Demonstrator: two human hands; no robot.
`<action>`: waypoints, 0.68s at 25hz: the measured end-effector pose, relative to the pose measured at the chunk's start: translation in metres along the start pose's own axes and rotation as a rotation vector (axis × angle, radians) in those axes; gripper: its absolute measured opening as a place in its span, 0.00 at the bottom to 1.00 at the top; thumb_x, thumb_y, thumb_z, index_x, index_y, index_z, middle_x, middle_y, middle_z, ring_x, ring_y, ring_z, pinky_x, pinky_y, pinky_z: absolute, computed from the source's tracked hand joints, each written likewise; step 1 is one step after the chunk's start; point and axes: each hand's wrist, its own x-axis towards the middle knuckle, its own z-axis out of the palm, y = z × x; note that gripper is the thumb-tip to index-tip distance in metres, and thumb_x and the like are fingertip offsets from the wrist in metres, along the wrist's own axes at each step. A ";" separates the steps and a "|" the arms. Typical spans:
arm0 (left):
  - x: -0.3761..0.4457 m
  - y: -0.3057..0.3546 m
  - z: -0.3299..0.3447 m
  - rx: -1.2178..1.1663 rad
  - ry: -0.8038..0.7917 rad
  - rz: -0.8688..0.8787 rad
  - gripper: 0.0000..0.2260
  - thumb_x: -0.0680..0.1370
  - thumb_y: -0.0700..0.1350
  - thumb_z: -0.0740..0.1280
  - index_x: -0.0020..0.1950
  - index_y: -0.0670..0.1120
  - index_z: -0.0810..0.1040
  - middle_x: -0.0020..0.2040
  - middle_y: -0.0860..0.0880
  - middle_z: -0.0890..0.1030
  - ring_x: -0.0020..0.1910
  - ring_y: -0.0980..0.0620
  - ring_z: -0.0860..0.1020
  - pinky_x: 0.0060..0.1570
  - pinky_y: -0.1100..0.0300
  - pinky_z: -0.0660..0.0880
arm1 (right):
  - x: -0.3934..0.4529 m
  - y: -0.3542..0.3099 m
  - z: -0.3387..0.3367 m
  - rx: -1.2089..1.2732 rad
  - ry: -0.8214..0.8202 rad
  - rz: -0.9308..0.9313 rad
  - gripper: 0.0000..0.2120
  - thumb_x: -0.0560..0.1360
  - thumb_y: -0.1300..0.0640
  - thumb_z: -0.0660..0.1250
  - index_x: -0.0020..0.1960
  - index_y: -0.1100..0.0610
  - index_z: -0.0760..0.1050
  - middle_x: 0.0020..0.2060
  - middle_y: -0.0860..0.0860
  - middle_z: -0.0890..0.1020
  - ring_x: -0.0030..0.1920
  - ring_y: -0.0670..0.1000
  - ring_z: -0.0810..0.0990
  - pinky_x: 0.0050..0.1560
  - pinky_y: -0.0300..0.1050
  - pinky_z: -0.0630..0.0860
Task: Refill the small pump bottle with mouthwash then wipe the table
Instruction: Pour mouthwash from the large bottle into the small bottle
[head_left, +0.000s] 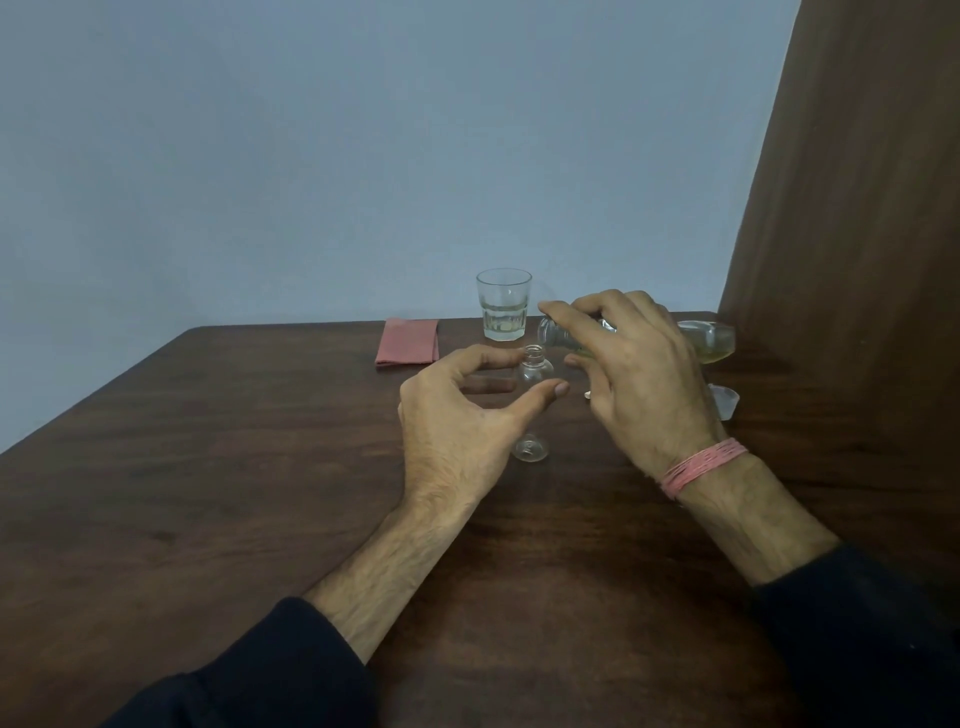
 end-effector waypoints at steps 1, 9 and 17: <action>0.000 0.000 0.000 0.002 -0.001 0.001 0.19 0.67 0.60 0.91 0.54 0.57 0.93 0.47 0.60 0.92 0.45 0.64 0.90 0.50 0.53 0.90 | 0.000 0.000 0.000 -0.003 -0.003 0.001 0.30 0.74 0.70 0.78 0.74 0.55 0.80 0.57 0.55 0.83 0.57 0.60 0.81 0.58 0.56 0.79; 0.001 -0.002 0.000 0.011 -0.014 -0.003 0.20 0.68 0.61 0.90 0.55 0.57 0.92 0.49 0.60 0.92 0.48 0.63 0.90 0.51 0.53 0.90 | 0.000 0.000 0.001 -0.035 -0.006 -0.003 0.31 0.74 0.69 0.78 0.75 0.54 0.79 0.58 0.55 0.83 0.59 0.59 0.80 0.60 0.55 0.77; 0.000 0.000 0.000 0.000 -0.018 -0.014 0.19 0.68 0.60 0.90 0.55 0.58 0.92 0.49 0.61 0.91 0.48 0.64 0.90 0.51 0.53 0.90 | 0.001 0.001 0.003 -0.035 0.012 -0.015 0.31 0.74 0.69 0.79 0.75 0.54 0.79 0.58 0.55 0.83 0.58 0.59 0.80 0.60 0.55 0.77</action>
